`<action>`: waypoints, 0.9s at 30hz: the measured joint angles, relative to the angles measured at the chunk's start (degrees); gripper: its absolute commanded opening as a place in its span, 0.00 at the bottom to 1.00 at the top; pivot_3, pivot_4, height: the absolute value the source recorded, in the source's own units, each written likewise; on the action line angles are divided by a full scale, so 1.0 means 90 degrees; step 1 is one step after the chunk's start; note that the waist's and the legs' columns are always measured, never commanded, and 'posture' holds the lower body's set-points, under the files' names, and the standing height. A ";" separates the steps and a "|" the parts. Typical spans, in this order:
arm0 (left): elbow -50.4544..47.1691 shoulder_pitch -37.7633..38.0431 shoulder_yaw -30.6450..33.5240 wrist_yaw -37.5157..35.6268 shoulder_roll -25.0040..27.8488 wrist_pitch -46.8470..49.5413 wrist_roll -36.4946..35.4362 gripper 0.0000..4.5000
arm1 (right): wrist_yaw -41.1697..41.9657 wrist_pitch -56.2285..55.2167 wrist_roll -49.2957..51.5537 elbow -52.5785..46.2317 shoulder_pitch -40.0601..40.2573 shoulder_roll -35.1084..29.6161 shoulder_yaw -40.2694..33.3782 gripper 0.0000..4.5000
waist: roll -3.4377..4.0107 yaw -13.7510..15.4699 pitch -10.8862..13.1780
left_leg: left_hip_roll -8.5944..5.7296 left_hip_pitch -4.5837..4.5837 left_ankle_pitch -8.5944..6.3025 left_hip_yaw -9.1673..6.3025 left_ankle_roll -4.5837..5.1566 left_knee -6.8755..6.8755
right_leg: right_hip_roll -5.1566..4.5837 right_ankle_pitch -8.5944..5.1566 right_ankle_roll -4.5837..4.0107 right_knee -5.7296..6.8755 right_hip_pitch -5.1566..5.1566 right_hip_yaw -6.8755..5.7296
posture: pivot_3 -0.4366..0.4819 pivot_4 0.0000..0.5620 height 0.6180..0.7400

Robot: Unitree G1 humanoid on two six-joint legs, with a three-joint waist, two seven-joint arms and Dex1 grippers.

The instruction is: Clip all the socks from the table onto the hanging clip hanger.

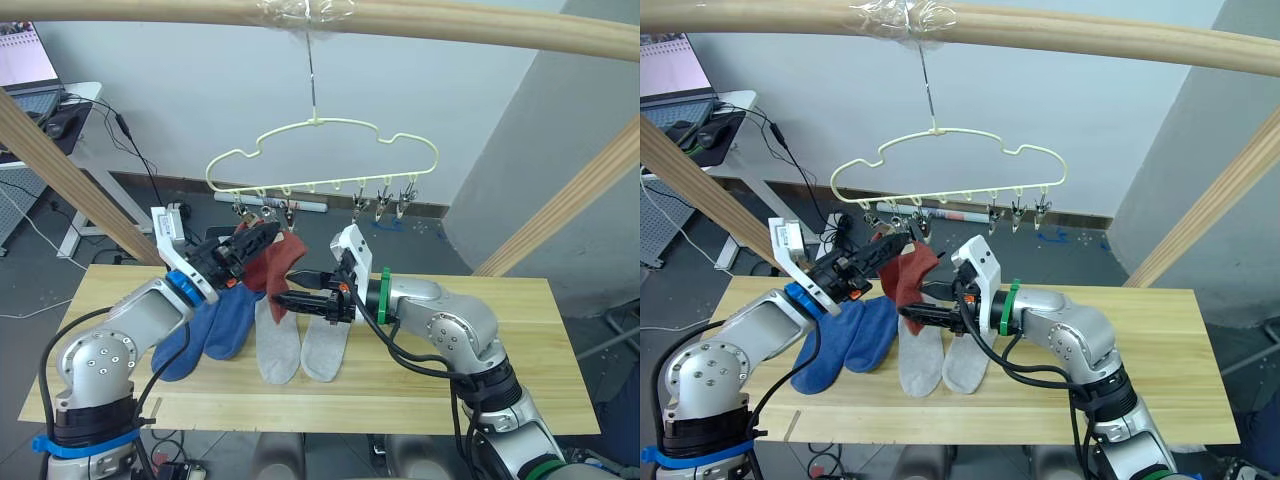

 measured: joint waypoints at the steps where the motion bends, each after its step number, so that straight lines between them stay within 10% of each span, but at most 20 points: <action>1: -0.0069 0.0034 -0.0038 -0.0090 0.0024 -0.0025 0.0134 0.78 | 0.0016 -0.0059 -0.0113 0.0023 0.0016 -0.0127 0.0061 0.90 | 0.0000 0.0000 0.0000 | 0.0000 0.0000 0.0000 0.0001 0.0000 0.0000 | 0.0000 -0.0001 0.0001 0.0000 0.0000 0.0000 | 0.63 0.42 1.00; 11: -0.0559 0.0167 -0.0885 -0.0609 0.0041 -0.1059 0.2396 0.78 | 0.0131 -0.1058 -0.1056 0.0020 0.0734 -0.1354 0.0243 0.99 | 0.0000 0.0059 0.0000 | -0.0002 -0.0001 0.0000 0.0009 0.0000 0.0002 | 0.0000 -0.0018 0.0030 -0.0002 -0.0001 0.0010 | 0.61 0.41 1.00; 17: -0.0553 -0.0178 -0.1726 -0.0661 -0.0248 -0.2341 0.4278 0.53 | 0.0139 -0.1366 -0.1052 -0.0340 0.0771 -0.1603 -0.0473 1.00 | 0.0000 0.0082 0.0000 | -0.0002 -0.0001 0.0000 0.0013 0.0000 0.0004 | 0.0001 -0.0018 0.0030 -0.0003 -0.0001 0.0015 | 0.59 0.42 1.00; 27: -0.0267 -0.0297 -0.1935 -0.0380 -0.0978 -0.2915 0.5411 0.53 | 0.0229 -0.0930 -0.0426 -0.0942 0.0591 -0.1719 -0.0810 1.00 | 0.0000 0.0073 0.0000 | -0.0004 -0.0003 -0.0001 0.0012 0.0002 0.0010 | 0.0002 0.0000 0.0000 -0.0002 0.0001 0.0013 | 0.57 0.42 1.00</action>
